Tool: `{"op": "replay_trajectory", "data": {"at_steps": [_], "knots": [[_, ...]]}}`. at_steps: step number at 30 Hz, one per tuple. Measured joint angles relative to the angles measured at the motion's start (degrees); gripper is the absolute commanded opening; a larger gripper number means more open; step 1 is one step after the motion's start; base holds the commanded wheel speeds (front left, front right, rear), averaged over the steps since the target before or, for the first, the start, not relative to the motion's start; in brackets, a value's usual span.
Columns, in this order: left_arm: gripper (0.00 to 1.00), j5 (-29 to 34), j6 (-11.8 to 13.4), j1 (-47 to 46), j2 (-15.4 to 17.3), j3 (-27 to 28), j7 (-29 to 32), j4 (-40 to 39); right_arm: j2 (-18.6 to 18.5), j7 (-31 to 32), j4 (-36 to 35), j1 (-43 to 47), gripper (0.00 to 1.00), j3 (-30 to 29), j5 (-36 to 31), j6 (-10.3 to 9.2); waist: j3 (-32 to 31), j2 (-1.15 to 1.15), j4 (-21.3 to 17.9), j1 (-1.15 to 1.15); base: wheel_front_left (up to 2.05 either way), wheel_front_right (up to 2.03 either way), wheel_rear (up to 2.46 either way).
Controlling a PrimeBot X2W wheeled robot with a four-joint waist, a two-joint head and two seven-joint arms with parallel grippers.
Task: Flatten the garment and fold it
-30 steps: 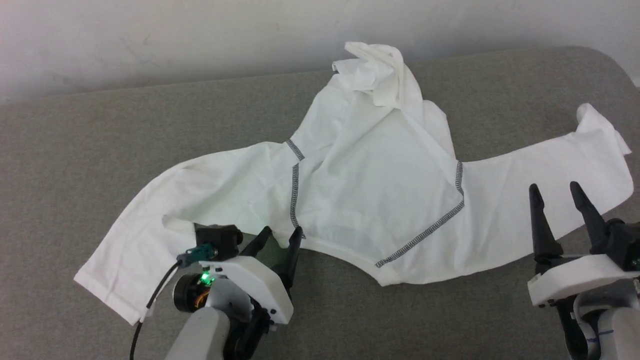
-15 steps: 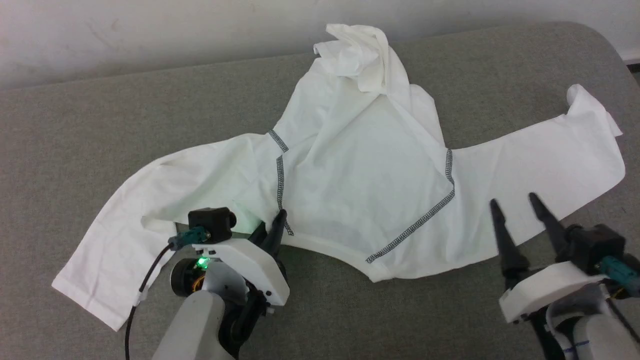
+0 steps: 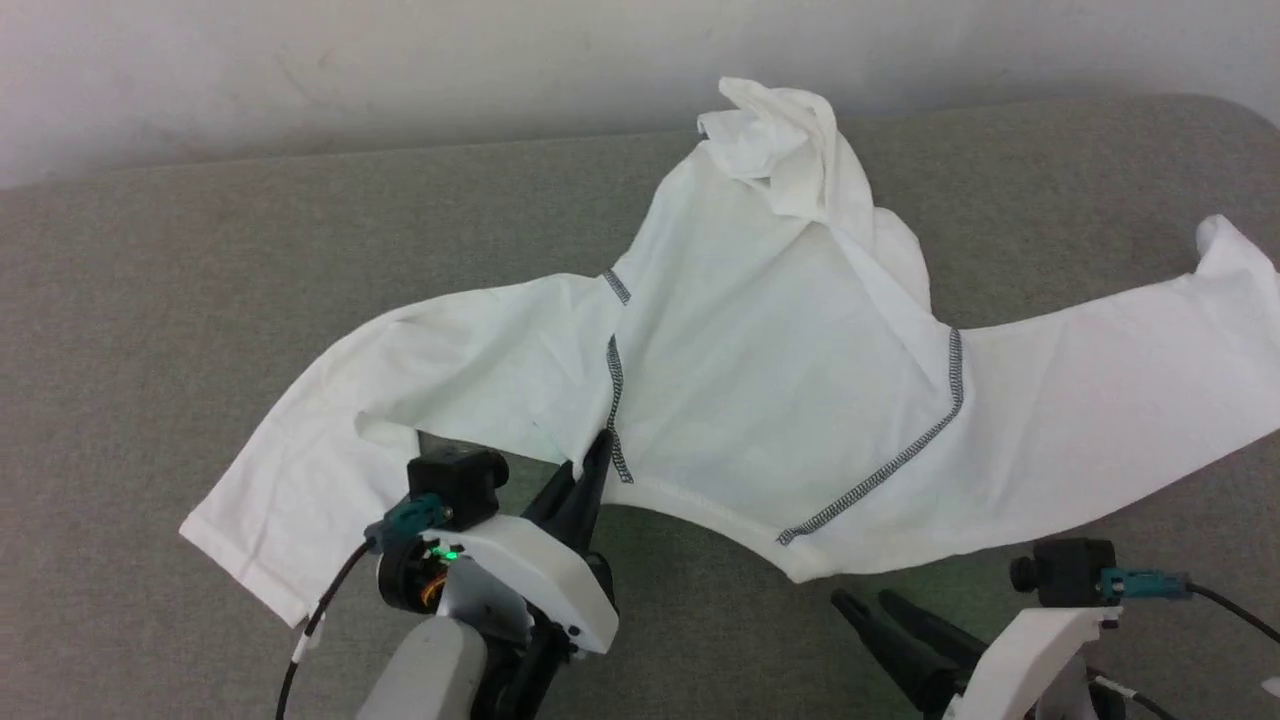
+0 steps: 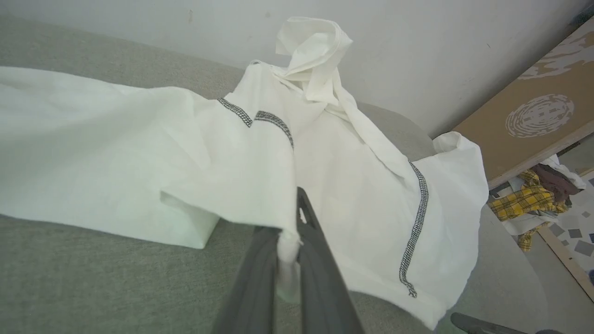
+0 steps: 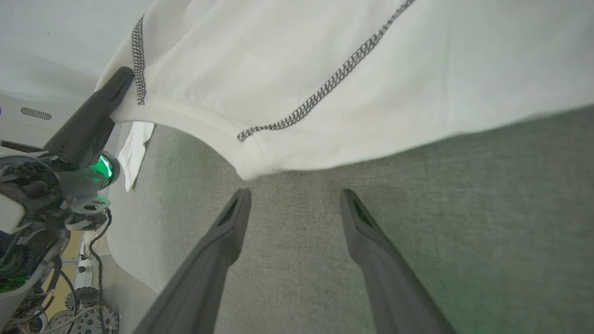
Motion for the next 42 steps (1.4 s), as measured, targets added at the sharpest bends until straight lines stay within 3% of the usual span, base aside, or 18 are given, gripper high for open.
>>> {"op": "replay_trajectory", "data": {"at_steps": [11,27,41,42], "knots": [[0.00,0.0,0.6,0.4,-0.1,-2.8,-0.5,-0.8,5.2,4.3,4.3,-1.7,1.00,-7.7,3.4,0.01,-0.2,0.01,3.9,0.00,0.00,0.00,0.00],[0.00,0.1,1.1,0.4,0.3,-3.6,-0.9,0.4,6.7,8.5,1.2,-1.7,1.00,-10.9,4.4,0.00,-0.6,0.01,2.2,0.00,0.00,0.00,0.00],[0.00,0.1,1.4,0.0,0.2,-5.4,-0.9,0.1,6.8,8.8,12.7,-9.7,1.00,-10.3,4.3,0.13,0.8,0.00,4.3,0.00,0.00,0.00,0.00],[0.00,0.1,1.5,0.0,0.2,-5.4,-0.9,0.2,6.8,8.5,13.2,-10.2,0.68,-10.1,3.6,0.15,0.8,0.00,4.5,0.00,0.00,0.00,0.00]]}}
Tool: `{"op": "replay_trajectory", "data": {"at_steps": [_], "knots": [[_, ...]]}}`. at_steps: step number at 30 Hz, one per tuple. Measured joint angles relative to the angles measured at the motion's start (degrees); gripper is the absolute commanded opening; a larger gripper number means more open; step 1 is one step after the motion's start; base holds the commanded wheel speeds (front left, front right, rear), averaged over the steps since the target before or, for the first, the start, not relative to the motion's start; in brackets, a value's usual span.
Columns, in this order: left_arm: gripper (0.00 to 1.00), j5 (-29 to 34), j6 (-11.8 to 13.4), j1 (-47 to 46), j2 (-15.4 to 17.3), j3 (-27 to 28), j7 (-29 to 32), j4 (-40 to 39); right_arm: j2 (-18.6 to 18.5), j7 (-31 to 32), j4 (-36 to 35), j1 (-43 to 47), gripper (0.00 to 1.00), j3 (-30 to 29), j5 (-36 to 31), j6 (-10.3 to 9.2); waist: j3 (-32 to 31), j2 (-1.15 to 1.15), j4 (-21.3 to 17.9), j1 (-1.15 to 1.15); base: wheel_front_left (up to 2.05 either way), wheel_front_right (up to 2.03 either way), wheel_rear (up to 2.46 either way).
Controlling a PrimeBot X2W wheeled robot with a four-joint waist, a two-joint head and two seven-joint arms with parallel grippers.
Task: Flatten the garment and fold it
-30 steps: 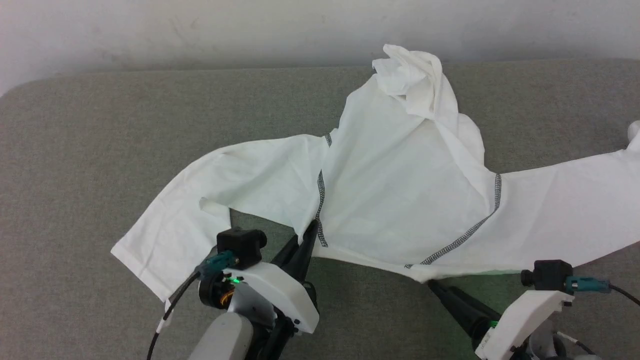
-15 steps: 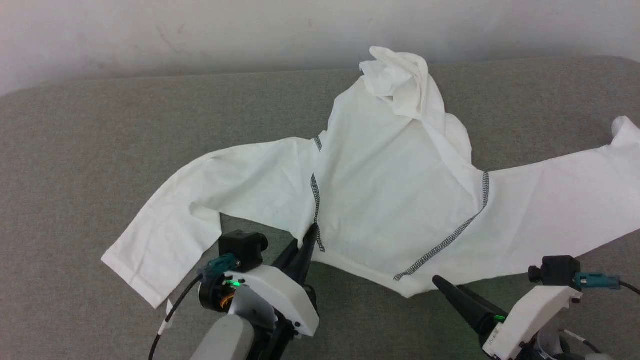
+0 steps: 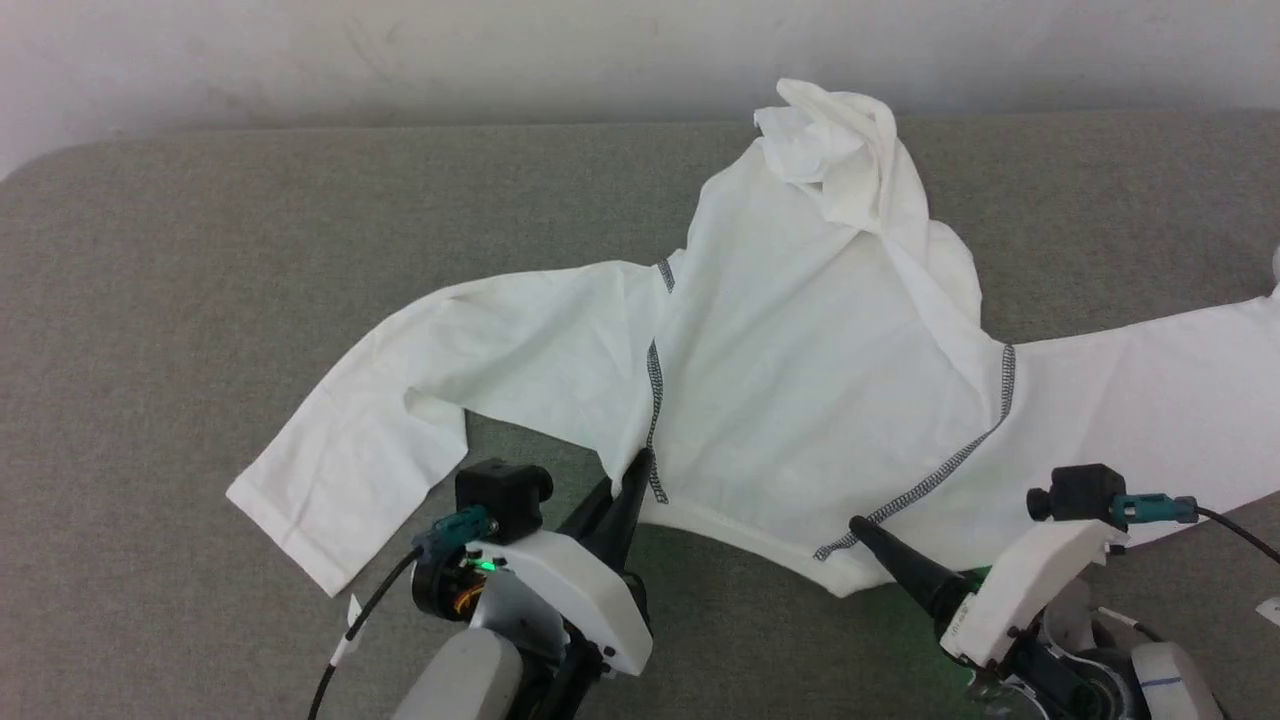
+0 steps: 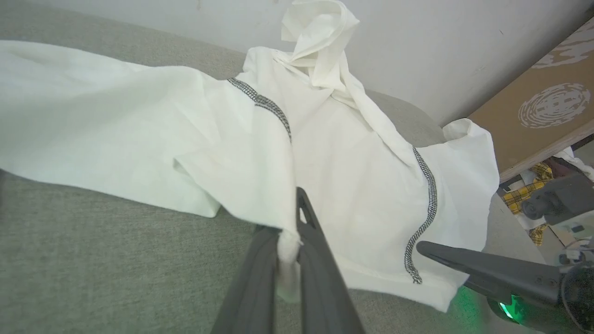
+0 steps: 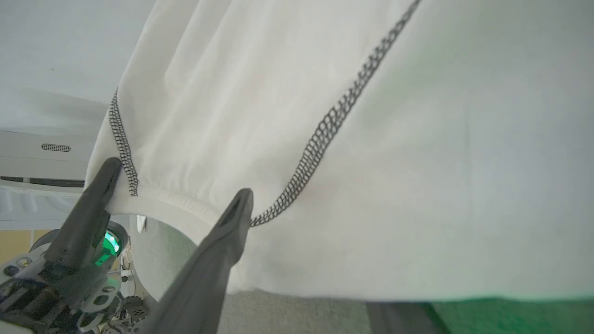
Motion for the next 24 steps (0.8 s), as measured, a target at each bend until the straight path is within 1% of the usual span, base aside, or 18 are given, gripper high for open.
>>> {"op": "replay_trajectory", "data": {"at_steps": [1,2,6,10,14,17,20,24], "knots": [[0.00,0.0,0.0,0.0,0.0,-0.1,0.0,0.1,0.0,-0.7,0.4,-0.3,0.04,0.0,-0.9,0.01,0.0,0.00,0.2,0.00,0.00,0.00,0.00],[0.00,0.0,0.0,-0.1,0.0,-0.1,-0.1,0.2,0.1,-1.3,0.9,-0.5,0.00,-0.1,-1.4,0.01,0.0,0.00,0.4,0.00,0.00,0.00,0.00],[0.00,-0.1,0.0,-0.1,0.0,-0.1,-0.5,1.0,0.1,-4.5,2.0,-0.5,0.00,-1.2,-5.2,-0.05,-0.7,0.00,0.5,0.01,0.00,0.00,0.00],[0.00,-0.2,0.0,0.2,0.1,-0.1,-1.1,1.5,0.2,-7.4,-1.1,0.9,0.00,-1.6,-8.5,-0.08,-2.1,0.00,0.3,0.01,0.00,0.00,0.00],[0.00,-0.4,0.0,0.6,0.3,-0.1,-2.4,0.6,-0.6,-8.5,-8.2,3.9,0.00,-1.4,-10.8,-0.08,-4.1,0.00,-0.3,0.01,0.00,0.00,0.00],[0.00,-0.4,0.0,1.1,0.6,-0.1,-3.1,-2.1,-2.7,-8.3,-14.8,5.7,0.00,-1.4,-11.9,-0.07,-5.8,0.00,-0.8,0.00,0.00,0.00,0.00],[0.00,-0.4,-0.4,1.3,1.7,0.3,-4.1,-6.5,-5.5,-6.2,-21.6,6.0,0.00,-0.8,-12.3,-0.07,-7.6,0.00,-1.4,0.00,0.00,0.00,0.00],[0.00,-0.1,-0.4,0.9,3.6,1.5,-3.7,-14.1,-8.3,-4.0,-30.4,4.1,0.00,-1.3,-12.3,-0.05,-9.8,0.00,-2.3,0.00,0.00,0.00,0.00]]}}
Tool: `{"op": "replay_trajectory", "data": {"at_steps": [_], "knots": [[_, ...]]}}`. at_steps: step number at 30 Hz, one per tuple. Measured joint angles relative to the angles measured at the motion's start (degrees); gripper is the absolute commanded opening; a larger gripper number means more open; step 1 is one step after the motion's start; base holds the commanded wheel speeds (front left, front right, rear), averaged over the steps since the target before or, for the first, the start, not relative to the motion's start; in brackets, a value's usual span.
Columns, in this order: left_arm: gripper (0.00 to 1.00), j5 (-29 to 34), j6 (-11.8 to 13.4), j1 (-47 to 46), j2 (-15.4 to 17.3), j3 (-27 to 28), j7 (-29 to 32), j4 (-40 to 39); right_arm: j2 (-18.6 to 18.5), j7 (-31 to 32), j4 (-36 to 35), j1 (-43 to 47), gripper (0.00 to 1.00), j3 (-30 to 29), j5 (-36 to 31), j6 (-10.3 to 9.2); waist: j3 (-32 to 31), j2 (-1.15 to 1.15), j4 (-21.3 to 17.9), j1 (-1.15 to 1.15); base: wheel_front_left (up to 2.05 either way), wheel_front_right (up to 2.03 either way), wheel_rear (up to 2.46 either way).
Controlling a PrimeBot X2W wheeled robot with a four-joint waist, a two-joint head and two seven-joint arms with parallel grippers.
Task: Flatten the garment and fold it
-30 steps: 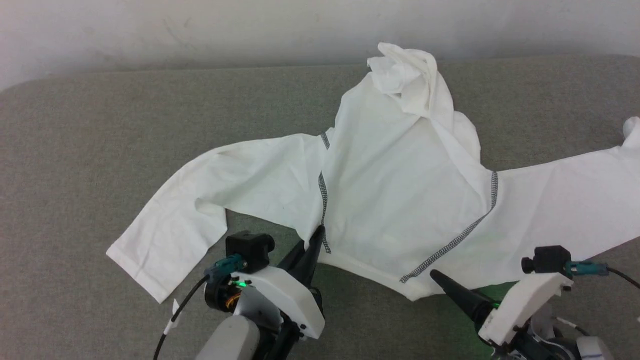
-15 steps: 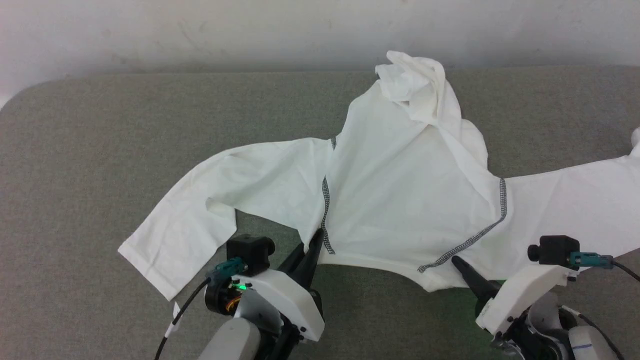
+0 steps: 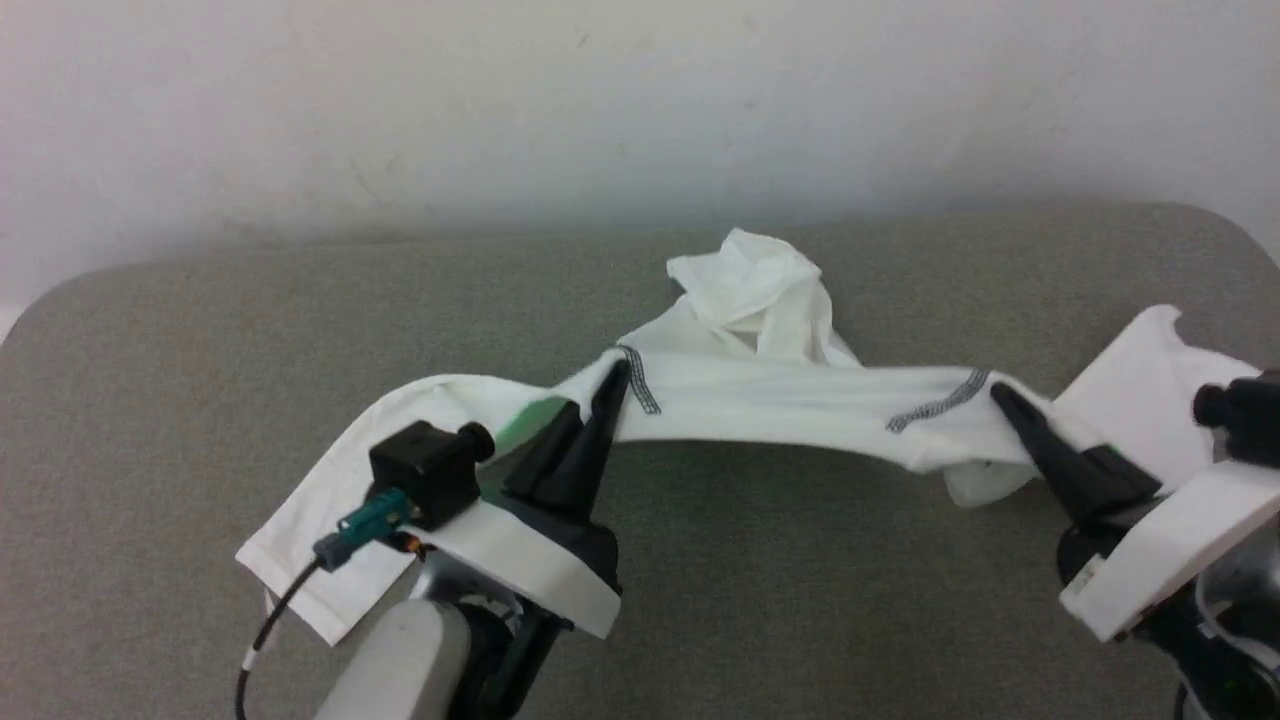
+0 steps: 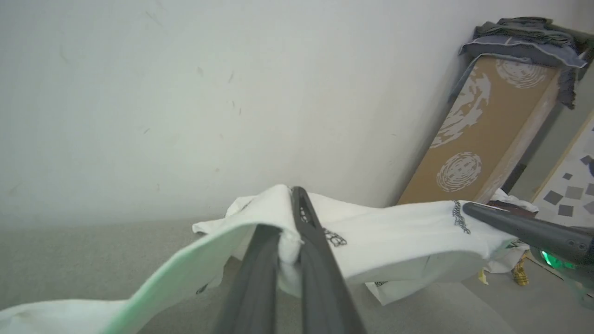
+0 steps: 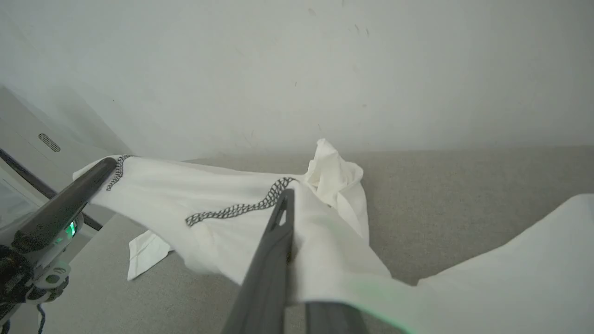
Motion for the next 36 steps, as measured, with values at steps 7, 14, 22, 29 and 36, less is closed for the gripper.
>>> {"op": "replay_trajectory", "data": {"at_steps": [7,14,22,29,36], "knots": [[0.00,0.2,0.5,-6.8,4.9,3.0,6.4,-14.1,-4.8,4.1,-9.4,-12.4,0.00,-0.4,0.1,0.07,-2.9,0.00,-1.4,0.00,0.00,0.00,0.00],[0.00,-0.3,1.2,-16.2,7.5,6.1,13.0,-22.6,-8.5,6.7,-10.3,-26.9,0.00,0.5,0.2,0.09,-4.5,0.00,-1.7,0.00,0.00,0.00,0.00],[0.00,-2.2,1.2,-26.4,9.8,8.5,18.7,-24.3,-11.8,7.2,-6.4,-40.1,0.00,3.0,0.2,0.48,-3.7,0.00,-1.3,0.00,0.00,0.00,0.00],[0.00,-3.1,0.5,-34.2,12.0,9.3,22.8,-22.1,-16.3,3.7,-0.9,-49.3,0.00,8.4,-1.5,0.57,-0.6,0.00,-1.2,0.01,0.00,0.00,0.00],[0.00,-3.2,-1.2,-44.6,13.6,9.1,25.5,-15.2,-20.0,-2.9,8.4,-61.0,0.00,16.6,-4.2,0.74,5.5,0.00,-1.4,0.02,0.00,0.00,0.00]]}}
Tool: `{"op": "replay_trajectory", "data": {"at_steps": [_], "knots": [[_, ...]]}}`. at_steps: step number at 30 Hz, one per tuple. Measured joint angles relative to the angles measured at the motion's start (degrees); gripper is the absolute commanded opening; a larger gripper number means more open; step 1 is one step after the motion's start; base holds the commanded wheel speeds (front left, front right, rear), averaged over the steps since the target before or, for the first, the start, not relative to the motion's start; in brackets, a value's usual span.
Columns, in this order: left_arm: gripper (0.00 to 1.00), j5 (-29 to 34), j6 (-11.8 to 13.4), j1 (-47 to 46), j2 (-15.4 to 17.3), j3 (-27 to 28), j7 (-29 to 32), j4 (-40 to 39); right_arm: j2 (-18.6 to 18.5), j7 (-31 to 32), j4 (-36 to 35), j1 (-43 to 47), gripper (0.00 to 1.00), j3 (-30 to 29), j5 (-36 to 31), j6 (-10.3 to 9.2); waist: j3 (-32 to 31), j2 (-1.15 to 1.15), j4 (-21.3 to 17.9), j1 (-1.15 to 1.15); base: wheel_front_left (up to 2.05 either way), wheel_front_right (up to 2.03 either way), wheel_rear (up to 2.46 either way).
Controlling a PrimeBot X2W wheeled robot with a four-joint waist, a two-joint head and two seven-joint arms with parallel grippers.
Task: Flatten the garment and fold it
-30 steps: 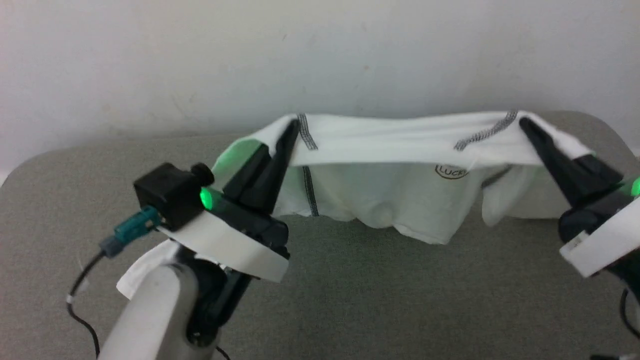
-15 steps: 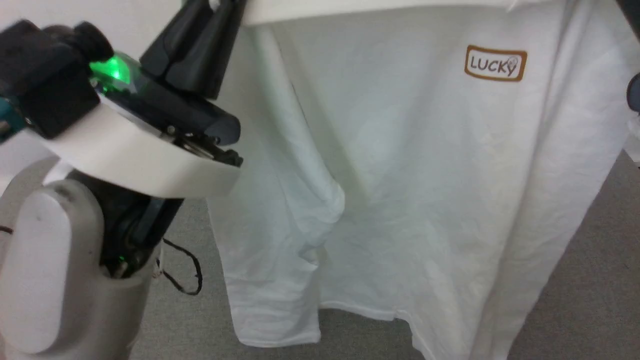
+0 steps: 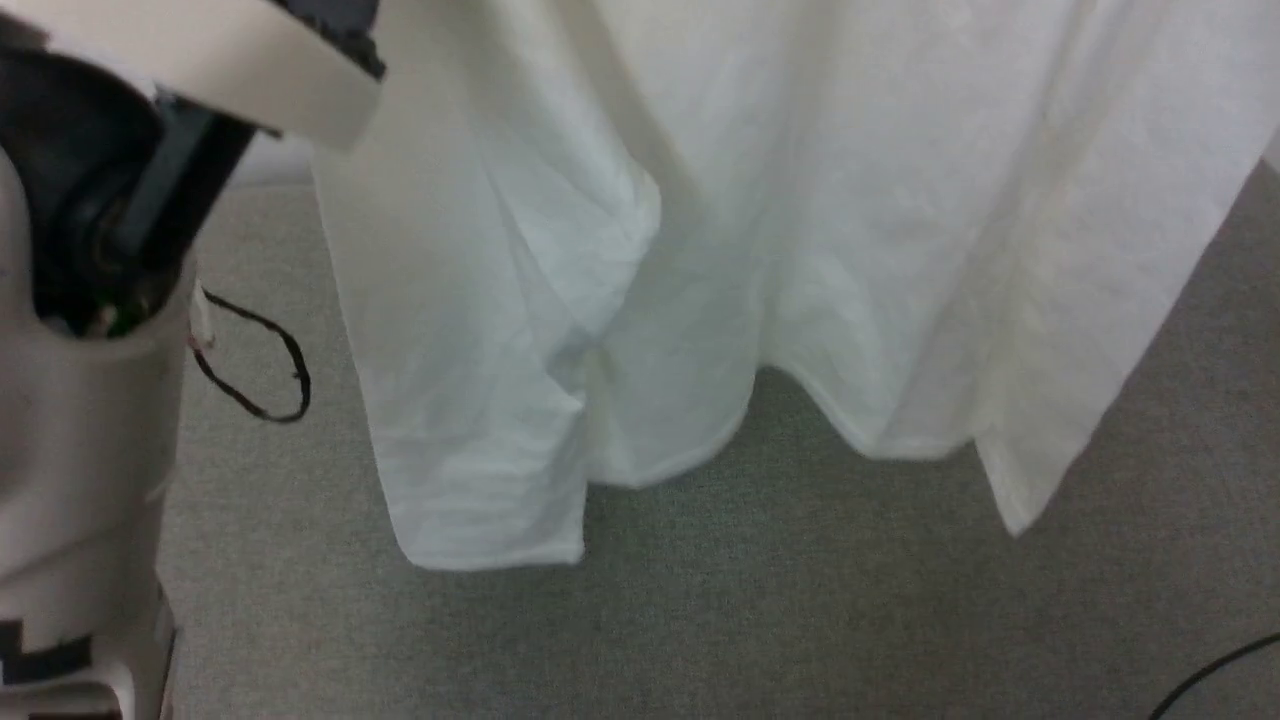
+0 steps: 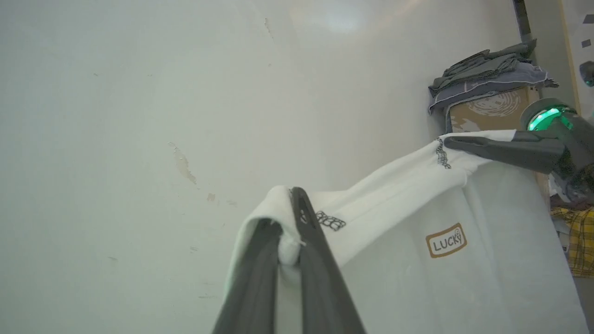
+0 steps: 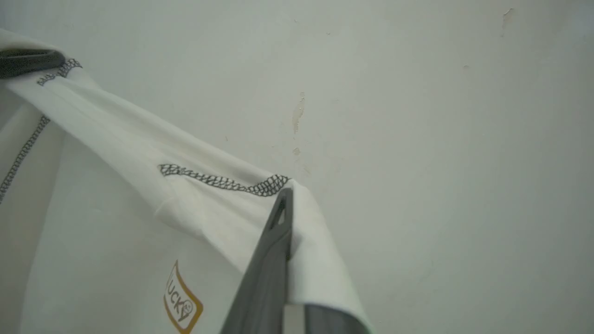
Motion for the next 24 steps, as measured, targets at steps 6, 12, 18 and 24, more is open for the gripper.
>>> {"op": "replay_trajectory", "data": {"at_steps": [6,12,18,24], "knots": [[0.00,3.7,-2.0,-13.8,1.3,-1.9,-2.0,11.9,0.3,-8.0,11.9,-14.1,0.00,6.7,-3.0,0.20,7.3,0.00,-0.3,0.01,0.00,0.00,0.00],[0.00,7.9,-3.2,-27.3,1.4,-4.3,-8.9,25.0,3.5,-17.6,25.3,-27.2,0.00,11.8,-8.2,0.27,14.9,0.00,-0.7,0.02,0.00,0.00,0.00],[0.00,10.5,-3.8,-36.7,1.1,-6.1,-17.4,35.7,6.5,-25.7,36.6,-36.1,0.00,16.0,-11.8,0.26,21.4,0.00,-1.3,0.01,0.00,0.00,0.00],[0.00,11.3,-3.9,-39.4,0.3,-8.8,-23.7,43.2,8.5,-32.2,44.8,-38.6,0.00,19.2,-12.9,0.18,26.3,0.00,-1.3,0.01,0.00,0.00,0.00]]}}
